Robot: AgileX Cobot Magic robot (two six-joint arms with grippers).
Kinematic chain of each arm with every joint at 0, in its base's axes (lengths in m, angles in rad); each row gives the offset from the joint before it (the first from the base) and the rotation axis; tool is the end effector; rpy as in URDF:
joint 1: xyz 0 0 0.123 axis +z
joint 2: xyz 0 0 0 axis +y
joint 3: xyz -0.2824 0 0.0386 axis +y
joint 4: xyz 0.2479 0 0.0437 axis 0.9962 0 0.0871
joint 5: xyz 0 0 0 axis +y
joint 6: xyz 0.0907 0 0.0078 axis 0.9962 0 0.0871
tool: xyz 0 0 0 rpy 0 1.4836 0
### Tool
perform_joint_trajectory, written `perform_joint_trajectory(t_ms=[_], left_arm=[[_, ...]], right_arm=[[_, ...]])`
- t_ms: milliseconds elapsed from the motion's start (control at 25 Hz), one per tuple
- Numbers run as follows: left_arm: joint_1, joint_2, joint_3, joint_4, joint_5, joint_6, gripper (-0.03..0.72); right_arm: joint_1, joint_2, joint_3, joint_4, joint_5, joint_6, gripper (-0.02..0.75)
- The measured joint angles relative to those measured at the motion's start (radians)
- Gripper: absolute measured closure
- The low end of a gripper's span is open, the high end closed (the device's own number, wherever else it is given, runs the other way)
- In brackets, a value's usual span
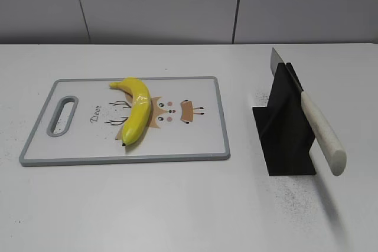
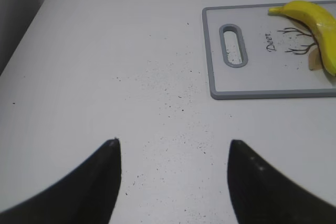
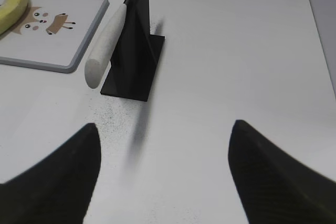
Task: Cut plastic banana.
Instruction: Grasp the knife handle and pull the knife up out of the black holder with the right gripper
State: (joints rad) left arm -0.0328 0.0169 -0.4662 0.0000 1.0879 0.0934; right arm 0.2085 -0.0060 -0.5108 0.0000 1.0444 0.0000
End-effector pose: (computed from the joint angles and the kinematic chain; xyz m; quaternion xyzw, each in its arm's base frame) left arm 0.0001 0.0000 0.2656 0.0550 0.8712 0.0148 0.4877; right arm -0.0063 -0.0013 0.2815 -0.0879 0.8399 0.0557 0.5327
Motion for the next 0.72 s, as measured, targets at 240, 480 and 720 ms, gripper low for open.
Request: perform_joint_trajectory(t_ms=[240, 480, 720], left_arm=[[0.0, 0.0, 0.0, 0.0, 0.0, 0.0, 0.098], [0.0, 0.0, 0.0, 0.0, 0.0, 0.0, 0.1], [0.0, 0.0, 0.0, 0.0, 0.0, 0.0, 0.1]], right_arm=[[0.0, 0.0, 0.0, 0.019, 0.0, 0.0, 0.166], [0.0, 0.0, 0.0, 0.014, 0.0, 0.0, 0.166], [0.0, 0.001, 0.007, -0.009, 0.0, 0.0, 0.166]])
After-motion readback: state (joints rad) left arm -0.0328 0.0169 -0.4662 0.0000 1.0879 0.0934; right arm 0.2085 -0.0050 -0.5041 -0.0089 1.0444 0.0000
